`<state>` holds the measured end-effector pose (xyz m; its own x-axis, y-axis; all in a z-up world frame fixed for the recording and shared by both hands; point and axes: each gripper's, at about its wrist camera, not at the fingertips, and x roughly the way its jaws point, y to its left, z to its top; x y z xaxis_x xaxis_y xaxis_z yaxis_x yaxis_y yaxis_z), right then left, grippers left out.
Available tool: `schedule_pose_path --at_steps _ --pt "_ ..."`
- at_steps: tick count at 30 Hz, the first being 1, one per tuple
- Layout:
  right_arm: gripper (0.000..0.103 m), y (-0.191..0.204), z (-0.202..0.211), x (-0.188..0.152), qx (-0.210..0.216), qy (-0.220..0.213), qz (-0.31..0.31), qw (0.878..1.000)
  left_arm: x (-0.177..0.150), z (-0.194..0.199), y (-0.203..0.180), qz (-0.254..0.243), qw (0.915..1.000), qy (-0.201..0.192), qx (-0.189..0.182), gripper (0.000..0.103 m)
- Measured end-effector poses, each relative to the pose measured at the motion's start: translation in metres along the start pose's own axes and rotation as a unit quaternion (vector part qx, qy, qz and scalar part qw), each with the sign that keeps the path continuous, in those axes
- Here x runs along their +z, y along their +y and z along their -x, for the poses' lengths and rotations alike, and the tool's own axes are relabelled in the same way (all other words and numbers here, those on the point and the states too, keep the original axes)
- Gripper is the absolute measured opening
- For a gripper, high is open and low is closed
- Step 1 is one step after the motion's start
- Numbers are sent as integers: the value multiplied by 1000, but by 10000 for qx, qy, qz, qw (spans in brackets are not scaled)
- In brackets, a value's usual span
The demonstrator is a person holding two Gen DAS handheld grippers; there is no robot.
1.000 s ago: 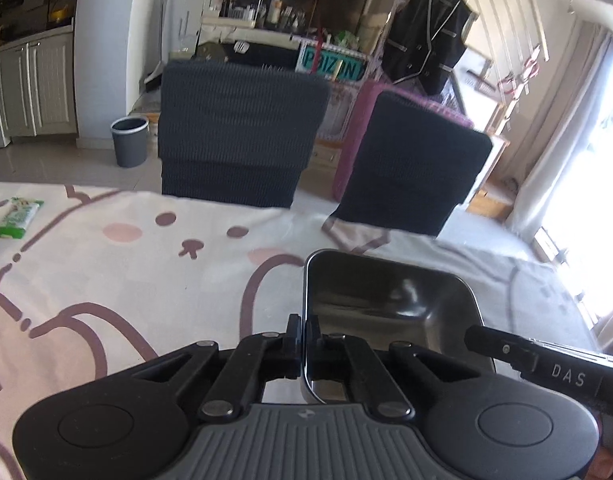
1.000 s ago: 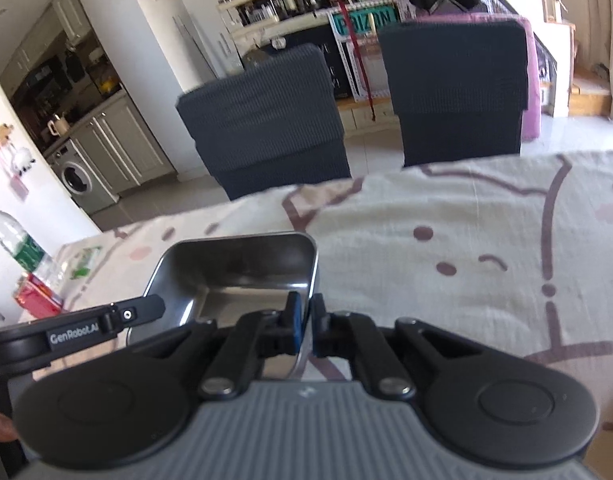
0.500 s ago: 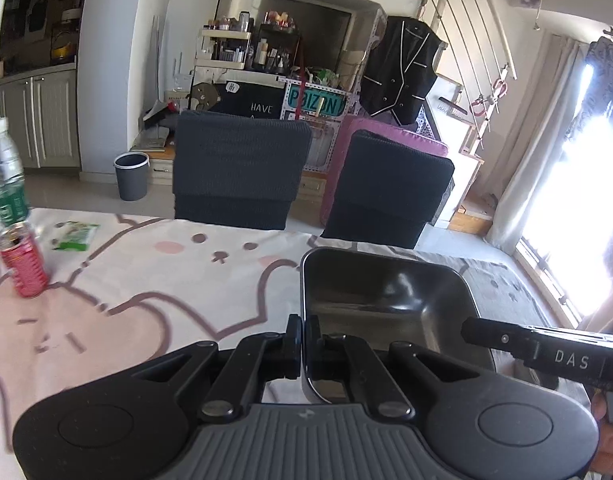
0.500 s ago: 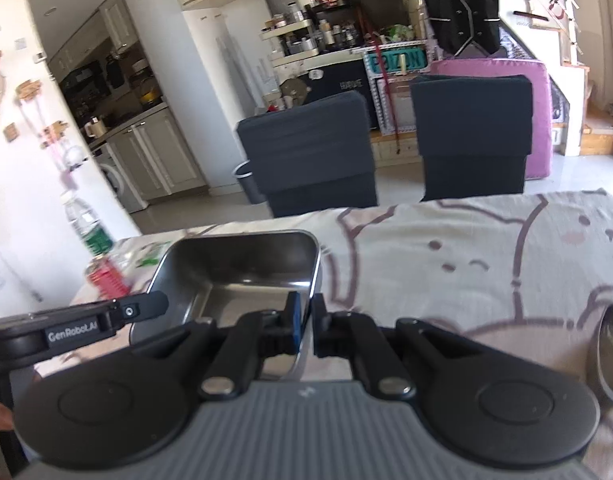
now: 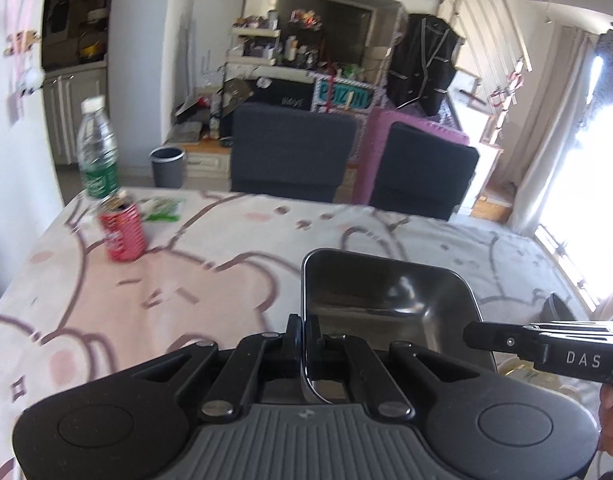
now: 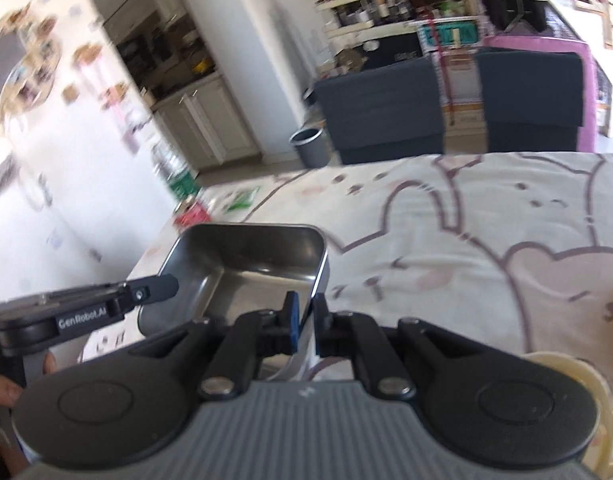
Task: Organize plates and bowls
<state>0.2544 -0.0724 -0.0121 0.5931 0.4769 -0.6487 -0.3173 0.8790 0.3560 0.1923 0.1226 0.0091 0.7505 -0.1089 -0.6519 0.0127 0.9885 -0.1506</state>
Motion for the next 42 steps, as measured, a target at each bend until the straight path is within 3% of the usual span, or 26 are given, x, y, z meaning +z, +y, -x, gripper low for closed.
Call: schedule_pose_path --at_steps 9,17,33,42 --pt "11 47 -46 -12 -69 533 510 9973 -20 -23 36 -118 9977 536 387 3" --pt "12 51 -69 -22 -317 867 700 9933 -34 -50 30 -522 9927 964 507 5" --pt "13 57 -77 -33 -418 1187 992 9871 -45 -64 29 -787 9863 1283 669 6" --pt "13 64 -88 -41 -721 1282 1390 9793 -48 -59 15 -1431 9802 1149 742 6"
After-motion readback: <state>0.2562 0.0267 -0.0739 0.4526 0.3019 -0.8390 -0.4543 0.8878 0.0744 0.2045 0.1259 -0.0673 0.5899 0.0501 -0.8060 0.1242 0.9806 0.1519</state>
